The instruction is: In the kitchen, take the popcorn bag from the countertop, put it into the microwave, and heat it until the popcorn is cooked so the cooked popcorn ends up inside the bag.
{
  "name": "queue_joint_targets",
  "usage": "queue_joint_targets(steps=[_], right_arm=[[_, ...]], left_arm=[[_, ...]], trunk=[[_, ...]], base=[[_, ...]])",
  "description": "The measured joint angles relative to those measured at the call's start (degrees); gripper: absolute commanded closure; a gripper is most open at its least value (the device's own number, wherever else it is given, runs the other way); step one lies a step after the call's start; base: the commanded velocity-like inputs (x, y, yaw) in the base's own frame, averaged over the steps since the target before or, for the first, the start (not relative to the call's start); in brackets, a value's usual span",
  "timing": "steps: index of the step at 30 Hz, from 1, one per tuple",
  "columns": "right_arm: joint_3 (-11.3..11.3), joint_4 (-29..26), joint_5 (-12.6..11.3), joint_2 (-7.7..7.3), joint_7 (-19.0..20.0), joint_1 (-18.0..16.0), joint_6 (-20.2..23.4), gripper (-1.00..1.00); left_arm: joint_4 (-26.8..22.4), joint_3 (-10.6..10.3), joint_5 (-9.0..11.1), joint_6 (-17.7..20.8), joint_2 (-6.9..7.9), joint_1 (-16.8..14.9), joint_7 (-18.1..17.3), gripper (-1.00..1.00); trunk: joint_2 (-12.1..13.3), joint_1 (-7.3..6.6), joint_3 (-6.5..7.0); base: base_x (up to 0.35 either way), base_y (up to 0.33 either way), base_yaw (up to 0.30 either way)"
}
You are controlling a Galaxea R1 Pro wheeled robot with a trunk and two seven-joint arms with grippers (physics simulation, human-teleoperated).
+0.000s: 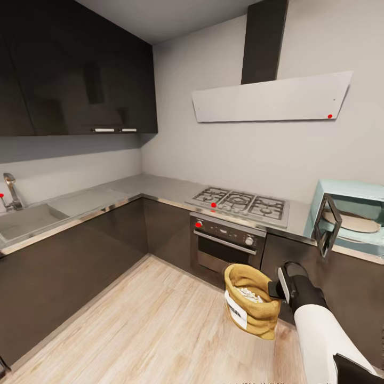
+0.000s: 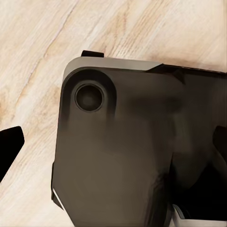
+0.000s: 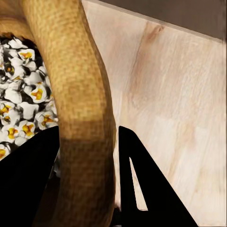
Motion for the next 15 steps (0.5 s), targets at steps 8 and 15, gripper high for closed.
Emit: queue_joint_targets(steps=[8, 15], right_arm=[[-0.1, 0.8, 0.0, -1.53, 0.0, 0.0, -0.6, 1.00], [-0.1, 0.9, -0.3, -3.41, 0.0, 0.0, -0.6, 1.00]], left_arm=[[0.0, -0.1, 0.0, 0.0, 0.00, 0.0, 0.0, -1.00], [-0.1, 0.0, 0.0, 0.0, 0.00, 0.0, 0.0, -1.00]], trunk=[[0.0, 0.00, 0.29], [0.0, 0.00, 0.54]], base=[[-0.001, 0.000, -0.227], [0.000, 0.000, -0.227]])
